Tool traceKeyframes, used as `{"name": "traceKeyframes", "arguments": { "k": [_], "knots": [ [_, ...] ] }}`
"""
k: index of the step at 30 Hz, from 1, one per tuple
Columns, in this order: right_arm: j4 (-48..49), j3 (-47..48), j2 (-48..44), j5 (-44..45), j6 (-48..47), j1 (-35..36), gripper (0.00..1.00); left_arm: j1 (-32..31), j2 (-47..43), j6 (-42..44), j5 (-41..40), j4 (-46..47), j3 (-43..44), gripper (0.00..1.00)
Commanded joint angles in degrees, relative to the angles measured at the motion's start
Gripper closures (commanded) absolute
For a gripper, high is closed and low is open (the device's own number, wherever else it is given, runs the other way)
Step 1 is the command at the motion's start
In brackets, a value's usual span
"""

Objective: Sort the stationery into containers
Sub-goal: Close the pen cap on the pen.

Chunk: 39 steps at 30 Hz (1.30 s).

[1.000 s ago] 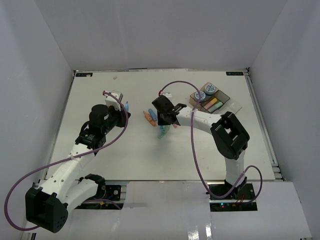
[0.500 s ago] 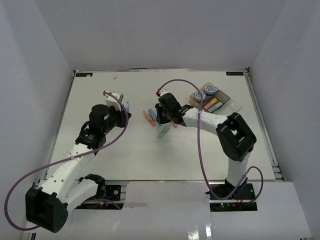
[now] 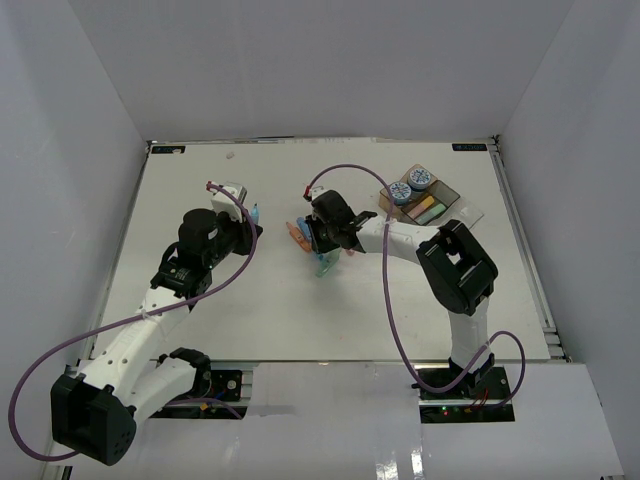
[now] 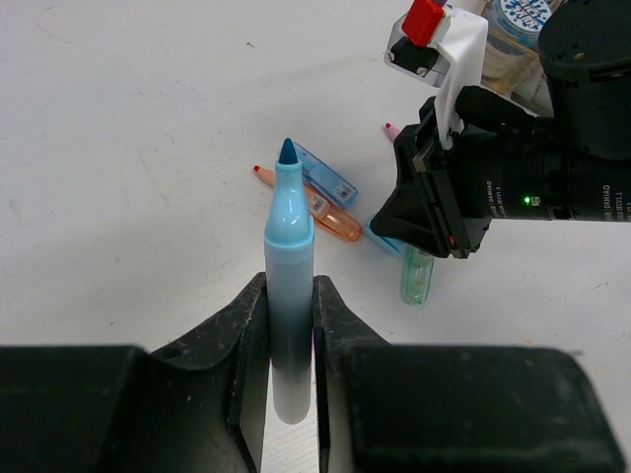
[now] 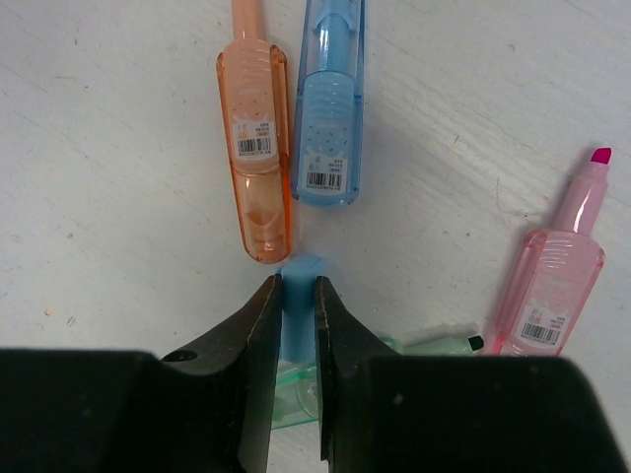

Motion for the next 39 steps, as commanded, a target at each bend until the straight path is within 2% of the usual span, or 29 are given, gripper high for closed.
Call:
{"name": "traceKeyframes", "arguments": {
  "k": [1,8,15,19,23,24,28,32,39],
  "knots": [
    [-1.2,2.9,0.3,0.8,-2.5,-0.2,0.76,0.2,-0.3,0.1,0.7,0.9,0.1,0.86],
    [-3.6,4.2,-1.9,1.9,-3.3,-0.3,0.66,0.2,-0.3,0.1,0.5,0.8,0.2,0.85],
    [-6.6,5.4,-1.9,3.2,-3.3,0.0,0.62,0.2,0.2,0.0,0.3,0.4,0.4,0.84],
    [-9.0,7.3,-2.0,7.1,-2.4,1.7,0.58,0.2,0.0,-0.2,-0.4,0.3,0.3,0.84],
    [-15.7,10.3,-0.6,11.5,5.3,1.6,0.55,0.2,0.2,-0.3,-1.2,0.1,0.4,0.83],
    [-16.9,10.4,-0.6,11.9,8.5,1.5,0.51,0.2,0.2,-0.3,-1.2,0.1,0.4,0.83],
    [-17.7,10.7,0.2,11.4,13.8,1.5,0.45,0.2,0.1,-0.5,-1.4,0.1,0.4,0.83],
    [-22.2,14.5,3.7,11.1,17.8,1.6,0.44,0.1,0.0,-0.6,-1.5,0.1,0.3,0.82],
    [-22.1,15.8,5.7,9.4,21.9,1.4,0.47,0.2,-0.1,-0.7,-1.1,0.1,0.5,0.82]
  ]
}}
